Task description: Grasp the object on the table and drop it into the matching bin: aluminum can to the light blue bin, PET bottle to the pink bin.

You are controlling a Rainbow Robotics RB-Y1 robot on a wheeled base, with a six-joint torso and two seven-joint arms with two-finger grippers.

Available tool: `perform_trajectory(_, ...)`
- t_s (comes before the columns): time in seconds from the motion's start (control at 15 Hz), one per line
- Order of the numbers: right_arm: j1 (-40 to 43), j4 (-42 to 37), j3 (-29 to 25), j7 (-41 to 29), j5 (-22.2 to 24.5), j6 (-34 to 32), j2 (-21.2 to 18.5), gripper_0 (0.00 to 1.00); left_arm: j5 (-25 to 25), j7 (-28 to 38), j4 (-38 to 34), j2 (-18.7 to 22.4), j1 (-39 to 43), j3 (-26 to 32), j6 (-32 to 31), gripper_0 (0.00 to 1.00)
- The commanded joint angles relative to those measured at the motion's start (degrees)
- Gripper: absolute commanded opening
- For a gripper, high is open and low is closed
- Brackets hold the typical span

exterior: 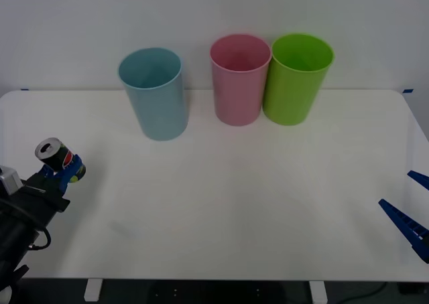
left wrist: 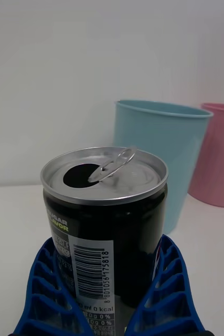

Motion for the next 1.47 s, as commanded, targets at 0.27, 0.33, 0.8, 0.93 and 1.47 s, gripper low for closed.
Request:
perform_trajectory(0.27,0.0,0.0,0.0,0.0,0.0,0.0,0.0,1.00,-3.1,4.6,-7.8,-0.1,-0.1,0.0,-0.8,0.00)
perform_trajectory(0.33,0.0,0.0,0.0,0.0,0.0,0.0,0.0,1.00,-4.3,7.2,-9.7,0.0,-0.2,0.1,-0.8,0.00)
perform_trajectory(0.8,0.0,0.0,0.0,0.0,0.0,0.0,0.0,1.00,-9.9,17.5,-14.6,-0.1,-5.9,0.5,0.4,0.00)
perform_trajectory(0.93,0.0,0.0,0.0,0.0,0.0,0.0,0.0,1.00,-12.4,21.8,-14.6,-0.1,-9.2,0.5,0.9,0.00)
perform_trajectory(1.47,0.0,0.0,0.0,0.0,0.0,0.0,0.0,1.00,-25.3,29.3,-10.6,-0.1,-22.1,-1.0,3.7,0.01)
